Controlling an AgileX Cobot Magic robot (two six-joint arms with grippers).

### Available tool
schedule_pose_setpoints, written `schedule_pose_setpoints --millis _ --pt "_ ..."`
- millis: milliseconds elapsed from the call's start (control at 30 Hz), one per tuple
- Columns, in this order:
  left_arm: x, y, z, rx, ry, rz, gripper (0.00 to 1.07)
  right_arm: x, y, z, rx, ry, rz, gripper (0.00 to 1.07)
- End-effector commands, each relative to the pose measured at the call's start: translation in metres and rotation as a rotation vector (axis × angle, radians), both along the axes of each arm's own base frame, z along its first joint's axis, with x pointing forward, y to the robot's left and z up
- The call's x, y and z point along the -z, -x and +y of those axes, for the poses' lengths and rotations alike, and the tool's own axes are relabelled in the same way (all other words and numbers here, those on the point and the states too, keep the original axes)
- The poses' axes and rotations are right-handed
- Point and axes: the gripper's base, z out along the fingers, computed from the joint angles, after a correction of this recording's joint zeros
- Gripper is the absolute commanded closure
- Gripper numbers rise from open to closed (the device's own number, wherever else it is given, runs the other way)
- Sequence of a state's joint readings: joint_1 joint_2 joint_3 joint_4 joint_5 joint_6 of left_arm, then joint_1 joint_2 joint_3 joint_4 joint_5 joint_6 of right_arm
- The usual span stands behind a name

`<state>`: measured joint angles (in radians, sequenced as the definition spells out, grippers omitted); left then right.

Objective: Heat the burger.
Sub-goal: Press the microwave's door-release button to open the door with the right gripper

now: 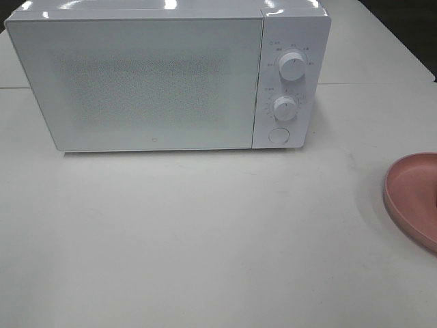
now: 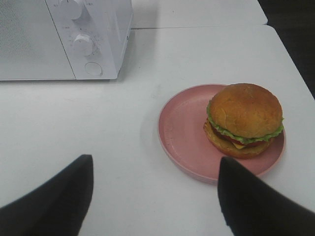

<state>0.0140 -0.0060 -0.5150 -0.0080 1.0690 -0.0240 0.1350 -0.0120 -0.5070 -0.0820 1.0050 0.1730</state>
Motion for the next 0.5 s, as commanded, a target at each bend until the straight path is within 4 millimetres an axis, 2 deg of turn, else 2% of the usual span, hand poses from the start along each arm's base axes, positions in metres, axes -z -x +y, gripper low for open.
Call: schedule_pose_setpoints --millis 33,500 --pt "0.0001 0.0034 -0.0004 0.005 0.005 -0.023 0.04 0.0003 0.0023 -0.0001 -0.001 0.003 -0.022 0.42" --pt "0.0001 0.0034 -0.0004 0.005 0.005 -0.023 0.04 -0.0001 0.0024 -0.0001 -0.001 0.002 -0.024 0.42"
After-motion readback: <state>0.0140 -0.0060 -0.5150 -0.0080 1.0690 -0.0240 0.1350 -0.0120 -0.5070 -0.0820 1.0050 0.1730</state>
